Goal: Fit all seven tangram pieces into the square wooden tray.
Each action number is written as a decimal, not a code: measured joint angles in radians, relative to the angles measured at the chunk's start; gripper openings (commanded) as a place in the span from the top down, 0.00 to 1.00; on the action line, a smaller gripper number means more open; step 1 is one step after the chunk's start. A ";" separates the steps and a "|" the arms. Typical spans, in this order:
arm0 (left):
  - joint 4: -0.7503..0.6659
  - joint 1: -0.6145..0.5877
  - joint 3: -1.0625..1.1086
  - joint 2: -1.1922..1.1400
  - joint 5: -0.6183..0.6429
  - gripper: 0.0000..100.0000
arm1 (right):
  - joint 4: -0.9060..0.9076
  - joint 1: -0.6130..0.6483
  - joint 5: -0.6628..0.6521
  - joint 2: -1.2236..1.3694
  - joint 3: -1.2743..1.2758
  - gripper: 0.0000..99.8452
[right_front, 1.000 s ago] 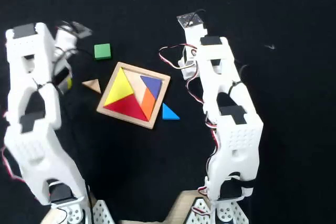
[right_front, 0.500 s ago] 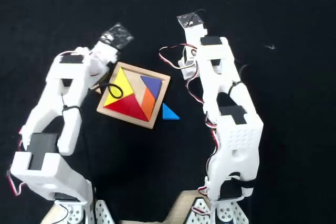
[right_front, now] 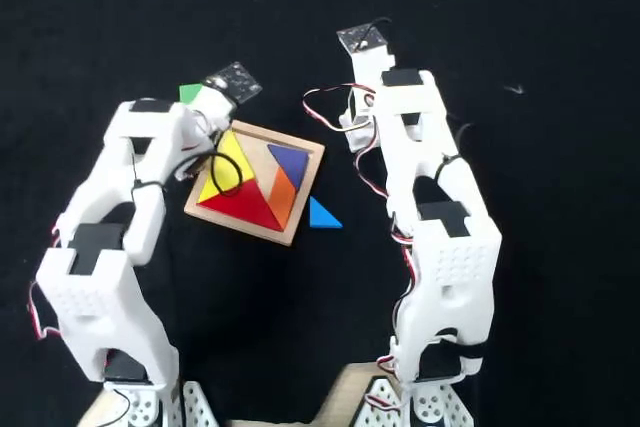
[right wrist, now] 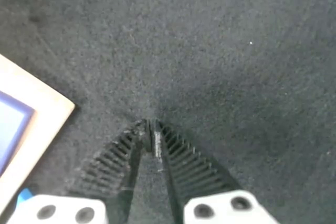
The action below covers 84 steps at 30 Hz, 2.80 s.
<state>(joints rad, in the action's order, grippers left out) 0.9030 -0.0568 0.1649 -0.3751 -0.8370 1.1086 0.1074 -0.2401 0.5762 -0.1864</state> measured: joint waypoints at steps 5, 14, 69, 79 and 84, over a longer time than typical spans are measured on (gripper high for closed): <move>0.009 -0.043 -0.057 -0.078 -0.023 0.97 | 0.000 0.000 0.000 0.000 0.000 0.99; 0.038 -0.137 -0.069 -0.077 -0.086 0.97 | 0.000 0.000 0.000 0.000 0.000 0.99; 0.474 -0.273 -0.522 -0.299 -0.632 0.88 | -0.002 0.000 -0.040 0.000 0.023 0.99; 0.539 -0.269 -0.523 -0.299 -0.632 0.89 | -0.002 0.000 -0.040 0.000 0.023 0.99; 0.572 -0.269 -0.523 -0.299 -0.578 0.90 | -0.002 0.000 -0.040 0.000 0.023 0.99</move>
<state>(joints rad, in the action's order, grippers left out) 1.4753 -0.3253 -0.3583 -0.6743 -1.4154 1.1070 0.1074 -0.2800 0.5762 -0.1634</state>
